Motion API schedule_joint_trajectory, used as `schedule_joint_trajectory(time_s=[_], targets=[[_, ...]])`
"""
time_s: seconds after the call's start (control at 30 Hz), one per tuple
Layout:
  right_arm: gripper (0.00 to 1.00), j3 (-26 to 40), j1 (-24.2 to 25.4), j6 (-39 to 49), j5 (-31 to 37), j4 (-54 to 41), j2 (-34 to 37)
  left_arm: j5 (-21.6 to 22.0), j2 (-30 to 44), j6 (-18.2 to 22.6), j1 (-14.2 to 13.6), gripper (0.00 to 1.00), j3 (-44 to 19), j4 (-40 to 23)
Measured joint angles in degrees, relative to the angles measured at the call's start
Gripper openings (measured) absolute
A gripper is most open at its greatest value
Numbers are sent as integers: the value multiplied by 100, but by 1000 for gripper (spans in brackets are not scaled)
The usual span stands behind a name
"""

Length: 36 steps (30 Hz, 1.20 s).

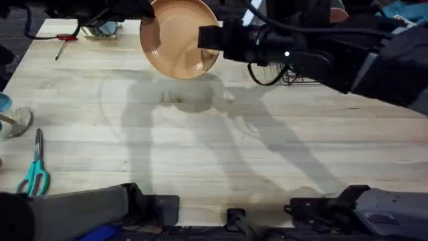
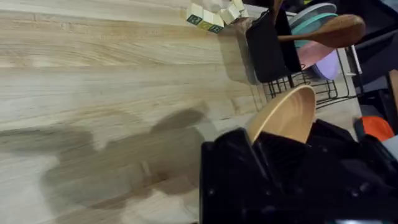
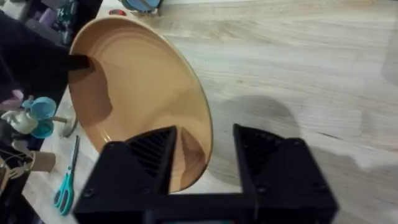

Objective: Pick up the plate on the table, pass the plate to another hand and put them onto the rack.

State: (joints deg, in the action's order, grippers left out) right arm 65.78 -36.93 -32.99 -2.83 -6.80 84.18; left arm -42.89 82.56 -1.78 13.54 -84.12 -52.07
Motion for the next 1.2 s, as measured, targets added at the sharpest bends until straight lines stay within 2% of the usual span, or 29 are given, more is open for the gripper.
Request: schedule_joint_trajectory(time_s=[0.17, 0.23, 0.3, 0.67, 0.73, 0.9, 0.97, 1.2], targets=[[224, 0, 0, -2, 0, -1, 0, 0, 0, 0, 0, 41, 0, 0], [66, 0, 2, -15, 0, -7, 0, 13, 0, 2, 0, 41, 0, 4], [34, 0, 2, -12, -16, 14, 1, 40, 0, 1, 10, 41, 0, 19], [31, 0, 43, -7, -35, 23, 0, 46, 0, 2, 11, 52, 0, 20], [31, 0, 85, -4, -47, 31, 0, 33, 0, 5, 11, 205, 0, 20], [30, 0, 244, 0, -35, -14, 7, -58, 0, -23, 11, 951, 0, 31], [30, 0, 308, 53, -21, -14, 7, -76, -2, 7, 11, 991, 0, 48], [30, 0, 374, 645, -15, -197, -47, -87, -12, 93, 11, 995, 0, 172]])
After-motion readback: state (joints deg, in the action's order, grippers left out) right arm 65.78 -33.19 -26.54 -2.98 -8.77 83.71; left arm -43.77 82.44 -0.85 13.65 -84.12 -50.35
